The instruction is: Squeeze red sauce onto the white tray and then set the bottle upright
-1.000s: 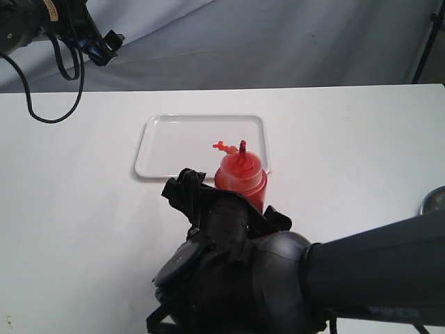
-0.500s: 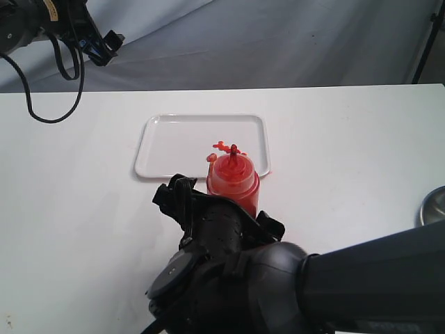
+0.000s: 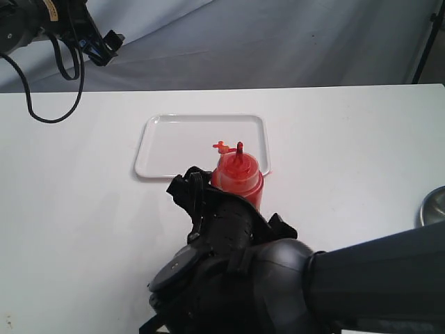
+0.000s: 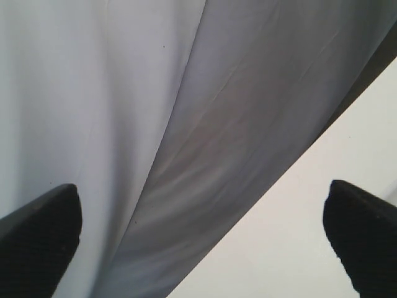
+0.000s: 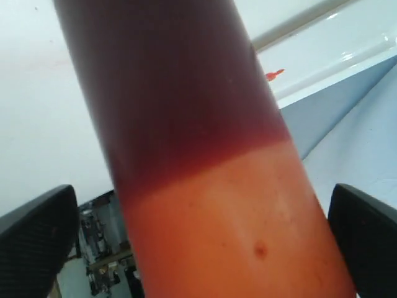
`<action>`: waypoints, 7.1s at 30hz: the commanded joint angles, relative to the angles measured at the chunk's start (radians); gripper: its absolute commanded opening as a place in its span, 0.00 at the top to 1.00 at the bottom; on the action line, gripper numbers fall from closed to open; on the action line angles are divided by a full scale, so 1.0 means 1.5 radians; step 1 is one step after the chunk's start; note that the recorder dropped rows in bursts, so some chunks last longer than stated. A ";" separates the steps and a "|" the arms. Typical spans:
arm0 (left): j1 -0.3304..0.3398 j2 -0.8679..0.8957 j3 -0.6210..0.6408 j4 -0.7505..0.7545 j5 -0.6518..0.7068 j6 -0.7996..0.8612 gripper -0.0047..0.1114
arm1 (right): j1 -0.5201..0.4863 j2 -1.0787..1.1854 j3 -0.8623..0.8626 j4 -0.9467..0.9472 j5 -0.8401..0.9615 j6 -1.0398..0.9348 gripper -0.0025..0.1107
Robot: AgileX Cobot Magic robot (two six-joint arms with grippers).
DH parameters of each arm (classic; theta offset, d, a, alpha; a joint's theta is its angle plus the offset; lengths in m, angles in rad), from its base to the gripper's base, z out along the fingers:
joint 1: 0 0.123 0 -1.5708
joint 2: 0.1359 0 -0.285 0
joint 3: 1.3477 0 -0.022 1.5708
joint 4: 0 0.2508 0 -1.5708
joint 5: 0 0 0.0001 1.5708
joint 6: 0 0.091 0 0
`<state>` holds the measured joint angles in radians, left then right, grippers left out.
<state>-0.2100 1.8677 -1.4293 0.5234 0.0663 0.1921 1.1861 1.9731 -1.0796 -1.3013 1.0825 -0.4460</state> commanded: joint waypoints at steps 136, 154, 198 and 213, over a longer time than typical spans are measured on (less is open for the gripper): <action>0.001 -1.243 0.852 -0.393 0.019 -0.154 0.06 | 0.000 -0.963 0.482 -0.269 0.055 1.334 0.05; 0.001 -1.243 0.921 -0.311 0.086 -0.200 0.06 | 0.000 -0.963 0.482 -0.269 0.055 1.334 0.05; 0.093 -1.245 0.953 -0.310 0.149 -0.193 0.06 | 0.000 -0.963 0.482 -0.264 0.054 1.334 0.05; 0.093 -1.245 0.953 -0.310 0.149 -0.193 0.06 | 0.000 -0.963 0.482 -0.264 0.054 1.334 0.05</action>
<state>-0.0736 0.0037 -0.0047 0.0551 0.2919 -0.0941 1.1861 0.5300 -0.3592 -1.6938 1.1599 1.5538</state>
